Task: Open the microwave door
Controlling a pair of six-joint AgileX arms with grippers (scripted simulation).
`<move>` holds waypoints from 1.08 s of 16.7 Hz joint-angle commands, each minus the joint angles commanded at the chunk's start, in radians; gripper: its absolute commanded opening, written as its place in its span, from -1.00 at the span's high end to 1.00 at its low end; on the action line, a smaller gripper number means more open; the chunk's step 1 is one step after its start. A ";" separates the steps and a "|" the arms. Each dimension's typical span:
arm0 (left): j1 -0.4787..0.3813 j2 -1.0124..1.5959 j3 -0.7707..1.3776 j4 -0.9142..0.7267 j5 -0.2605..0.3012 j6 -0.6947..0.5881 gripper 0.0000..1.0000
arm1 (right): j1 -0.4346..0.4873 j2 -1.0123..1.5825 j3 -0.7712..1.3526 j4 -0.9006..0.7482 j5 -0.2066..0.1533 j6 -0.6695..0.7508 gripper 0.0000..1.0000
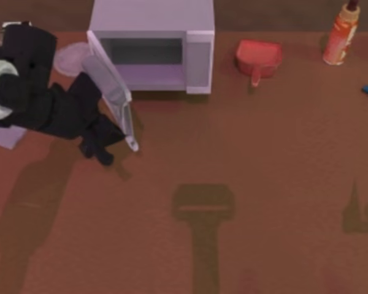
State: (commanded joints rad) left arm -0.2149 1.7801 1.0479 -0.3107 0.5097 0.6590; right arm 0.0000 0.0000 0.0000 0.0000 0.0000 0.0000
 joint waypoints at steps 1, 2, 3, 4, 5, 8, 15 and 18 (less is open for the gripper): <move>0.007 0.002 0.002 -0.009 0.006 0.013 1.00 | 0.000 0.000 0.000 0.000 0.000 0.000 -1.00; 0.010 0.003 0.002 -0.013 0.009 0.020 1.00 | 0.000 0.000 0.000 0.000 0.000 0.000 -1.00; 0.010 0.003 0.002 -0.014 0.009 0.020 1.00 | 0.000 0.000 0.000 0.000 0.000 0.000 -1.00; 0.010 0.003 0.002 -0.014 0.009 0.020 1.00 | 0.000 0.000 0.000 0.000 0.000 0.000 -1.00; 0.010 0.003 0.002 -0.014 0.009 0.020 1.00 | 0.000 0.000 0.000 0.000 0.000 0.000 -1.00; 0.010 0.003 0.002 -0.014 0.009 0.020 1.00 | 0.000 0.000 0.000 0.000 0.000 0.000 -1.00; 0.010 0.003 0.002 -0.014 0.009 0.020 1.00 | 0.000 0.000 0.000 0.000 0.000 0.000 -1.00; 0.010 0.003 0.002 -0.014 0.009 0.020 1.00 | 0.000 0.000 0.000 0.000 0.000 0.000 -1.00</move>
State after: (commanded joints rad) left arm -0.2052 1.7833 1.0499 -0.3243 0.5187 0.6789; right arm 0.0000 0.0000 0.0000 0.0000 0.0000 0.0000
